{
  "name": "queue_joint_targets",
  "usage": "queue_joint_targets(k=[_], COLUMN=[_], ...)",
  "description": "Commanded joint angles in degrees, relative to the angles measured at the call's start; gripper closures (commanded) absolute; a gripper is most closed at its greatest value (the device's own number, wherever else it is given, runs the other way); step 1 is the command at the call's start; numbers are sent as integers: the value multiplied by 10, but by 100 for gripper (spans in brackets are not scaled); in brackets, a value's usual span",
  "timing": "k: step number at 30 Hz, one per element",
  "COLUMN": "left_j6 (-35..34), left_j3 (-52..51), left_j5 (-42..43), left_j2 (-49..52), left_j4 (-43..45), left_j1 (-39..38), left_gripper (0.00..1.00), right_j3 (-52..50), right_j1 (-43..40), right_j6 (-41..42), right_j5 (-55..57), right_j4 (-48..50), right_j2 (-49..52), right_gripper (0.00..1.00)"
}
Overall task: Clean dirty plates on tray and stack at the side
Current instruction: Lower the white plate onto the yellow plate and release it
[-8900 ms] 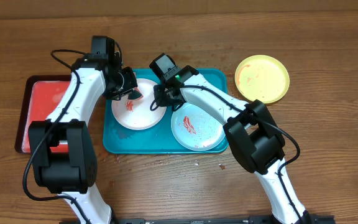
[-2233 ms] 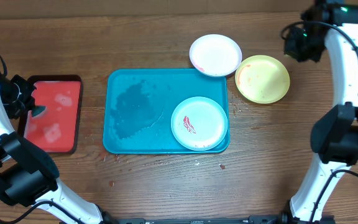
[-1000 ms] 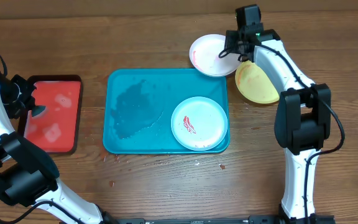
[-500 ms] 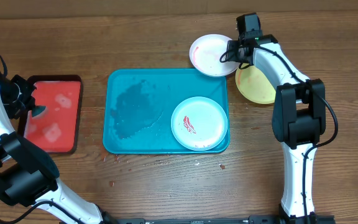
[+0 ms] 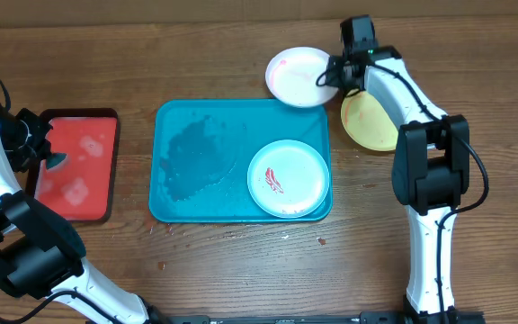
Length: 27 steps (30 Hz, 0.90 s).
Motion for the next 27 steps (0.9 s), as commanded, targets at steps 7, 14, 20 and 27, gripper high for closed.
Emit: queue_joint_targets(k=[7,14,20,27], left_j6=[12,11,11,11], left_j3=[-2,-2,-2,-2], left_j5=[5,5,11,16], left_j2=[2,2,2,2], left_j4=[-6,-5,-3,1], left_j1=[-2,-2,-2,-2], left_gripper=[96,96,96,96], right_j3=[189,309,321,297], right_j1=[5,-20,-78,-163], right_j6=[23,21,14,-28], right_j5=[-9,-7,-8,-16], right_j4=[-140,-301,-457,-541], right_j2=[-15,-16,-15,-15], right_gripper=[96,96,96,96])
